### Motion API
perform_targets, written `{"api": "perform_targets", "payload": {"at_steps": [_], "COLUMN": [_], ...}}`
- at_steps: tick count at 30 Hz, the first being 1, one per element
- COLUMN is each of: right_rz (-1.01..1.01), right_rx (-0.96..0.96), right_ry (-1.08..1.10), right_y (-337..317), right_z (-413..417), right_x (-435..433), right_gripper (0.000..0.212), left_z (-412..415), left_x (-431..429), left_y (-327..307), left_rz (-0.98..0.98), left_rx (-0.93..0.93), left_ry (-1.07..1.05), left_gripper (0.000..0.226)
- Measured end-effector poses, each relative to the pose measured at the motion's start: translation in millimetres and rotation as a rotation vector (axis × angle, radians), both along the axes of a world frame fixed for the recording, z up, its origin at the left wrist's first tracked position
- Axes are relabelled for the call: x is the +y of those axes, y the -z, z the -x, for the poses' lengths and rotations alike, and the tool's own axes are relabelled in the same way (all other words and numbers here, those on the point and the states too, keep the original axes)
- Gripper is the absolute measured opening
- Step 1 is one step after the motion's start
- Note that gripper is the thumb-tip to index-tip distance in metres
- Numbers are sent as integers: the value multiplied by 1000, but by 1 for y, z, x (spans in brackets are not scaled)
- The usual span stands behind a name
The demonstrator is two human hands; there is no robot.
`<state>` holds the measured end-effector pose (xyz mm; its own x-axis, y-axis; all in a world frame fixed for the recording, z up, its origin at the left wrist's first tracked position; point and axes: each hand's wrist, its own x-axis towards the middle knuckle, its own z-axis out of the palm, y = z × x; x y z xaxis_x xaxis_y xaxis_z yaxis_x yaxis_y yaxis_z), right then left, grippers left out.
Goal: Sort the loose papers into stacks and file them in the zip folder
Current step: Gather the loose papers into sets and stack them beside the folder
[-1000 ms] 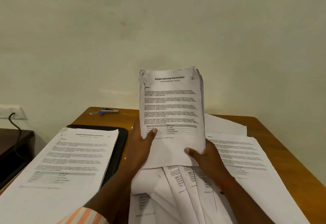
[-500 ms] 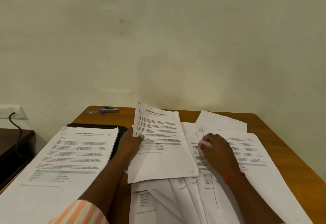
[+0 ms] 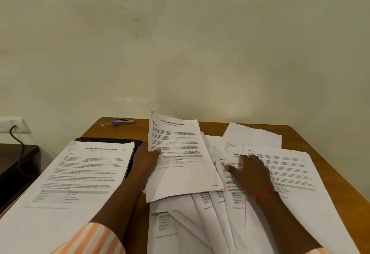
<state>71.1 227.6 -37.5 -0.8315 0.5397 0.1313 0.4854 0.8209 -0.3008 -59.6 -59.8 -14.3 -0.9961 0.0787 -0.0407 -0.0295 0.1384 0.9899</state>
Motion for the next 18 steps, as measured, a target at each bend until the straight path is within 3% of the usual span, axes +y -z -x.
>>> {"api": "perform_targets", "payload": {"at_steps": [7, 11, 18], "right_rz": [-35, -52, -59], "right_rx": [11, 7, -41], "right_ry": [62, 1, -33], "right_y": [-1, -2, 3], "right_z": [0, 2, 4], "right_x": [-3, -23, -41], "right_gripper": [89, 96, 85], "left_z": [3, 6, 12], "left_x": [0, -3, -7], "left_y": [0, 0, -2], "left_rz": [-32, -186, -461], "left_rx": [0, -10, -259], "left_ry": [-19, -102, -198], "left_gripper": [31, 33, 21]}}
